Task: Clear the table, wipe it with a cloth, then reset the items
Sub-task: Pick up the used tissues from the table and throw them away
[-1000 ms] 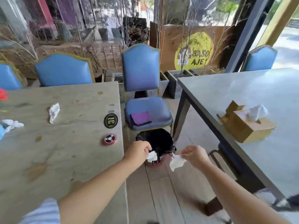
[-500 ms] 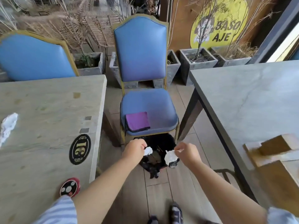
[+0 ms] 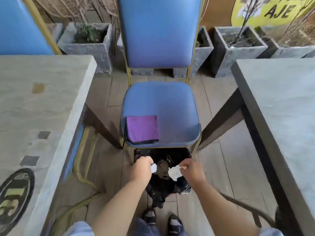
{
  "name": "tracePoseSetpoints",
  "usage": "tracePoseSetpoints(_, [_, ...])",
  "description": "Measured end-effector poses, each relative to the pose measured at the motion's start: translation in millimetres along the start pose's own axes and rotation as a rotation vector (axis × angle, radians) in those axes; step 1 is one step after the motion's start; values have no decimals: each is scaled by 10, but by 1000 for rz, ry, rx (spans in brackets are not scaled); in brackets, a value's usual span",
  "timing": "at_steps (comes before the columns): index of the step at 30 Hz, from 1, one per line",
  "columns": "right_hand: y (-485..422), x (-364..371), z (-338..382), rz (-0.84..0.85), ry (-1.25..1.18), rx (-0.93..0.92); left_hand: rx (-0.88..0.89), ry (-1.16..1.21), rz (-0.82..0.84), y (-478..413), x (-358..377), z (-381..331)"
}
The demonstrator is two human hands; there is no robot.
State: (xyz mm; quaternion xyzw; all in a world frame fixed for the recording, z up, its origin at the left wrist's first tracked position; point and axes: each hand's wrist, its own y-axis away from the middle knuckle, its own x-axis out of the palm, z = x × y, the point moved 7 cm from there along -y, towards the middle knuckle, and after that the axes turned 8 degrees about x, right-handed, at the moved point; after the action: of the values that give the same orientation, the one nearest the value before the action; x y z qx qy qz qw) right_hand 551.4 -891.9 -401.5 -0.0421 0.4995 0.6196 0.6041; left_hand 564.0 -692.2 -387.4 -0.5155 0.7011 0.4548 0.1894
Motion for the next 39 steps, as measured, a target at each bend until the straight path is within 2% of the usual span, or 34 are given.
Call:
tracePoseSetpoints(8, [-1083,853,-435,23,54,65,-52,-15,8,-916,943,469])
tracePoseSetpoints(14, [-1175,985,-465,77,183,-24,-52,0,23,-993,1085,638])
tracePoseSetpoints(18, [-763,672,-135,72,166,-68,-69,56,4,-565,618,419])
tracePoseSetpoints(22, [-92,214,487,49,60,-115,-41,124,-54,73,-205,11])
tracePoseSetpoints(28, [956,-355,1673,55,30,-413,25,172,-193,1153,-1443,-335])
tracePoseSetpoints(34, [1676,-215,2555,160,11,-672,49,225,-367,1943,-2265,-35])
tracePoseSetpoints(39, [2178,218,2952,284,38,-811,-49,248,-507,2513,-2700,604])
